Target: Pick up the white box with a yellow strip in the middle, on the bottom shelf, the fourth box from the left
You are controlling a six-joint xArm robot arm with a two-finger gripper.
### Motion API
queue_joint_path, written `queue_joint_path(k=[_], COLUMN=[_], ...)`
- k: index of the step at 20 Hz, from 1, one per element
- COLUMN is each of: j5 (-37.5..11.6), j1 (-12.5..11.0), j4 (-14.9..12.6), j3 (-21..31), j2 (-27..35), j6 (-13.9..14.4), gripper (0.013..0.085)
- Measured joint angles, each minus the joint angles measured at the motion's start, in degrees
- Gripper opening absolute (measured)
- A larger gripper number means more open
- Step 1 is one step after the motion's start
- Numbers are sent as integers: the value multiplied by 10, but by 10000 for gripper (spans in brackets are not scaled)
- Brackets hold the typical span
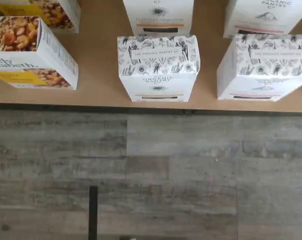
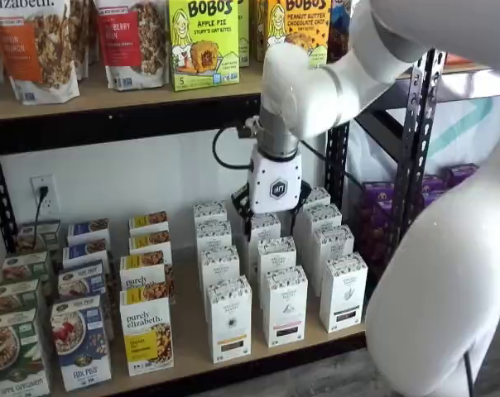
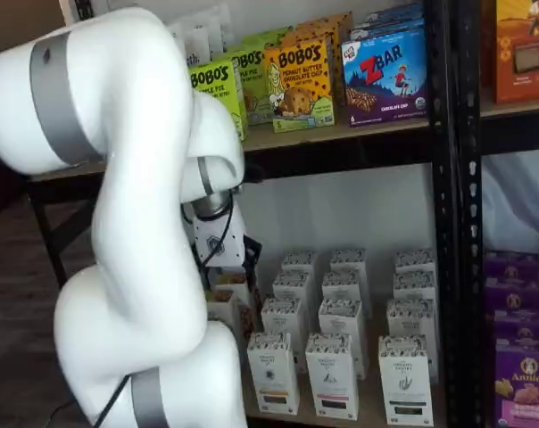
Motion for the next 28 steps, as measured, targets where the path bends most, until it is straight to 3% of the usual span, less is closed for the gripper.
queue_joint_path(k=[4,10,13,17,20,28], j5=[-60,-107,-135,-160,-171,-207], j1=[-3,4,8,15,18,14], j4=[19,24,50,48,25,18], j3=[-4,-17,-25,-42,-67,-116], j2=[60,126,160,200,237,317], j6=[-19,-18,-37,-31,-7,-4], gripper=[850,850,850,850,850,850])
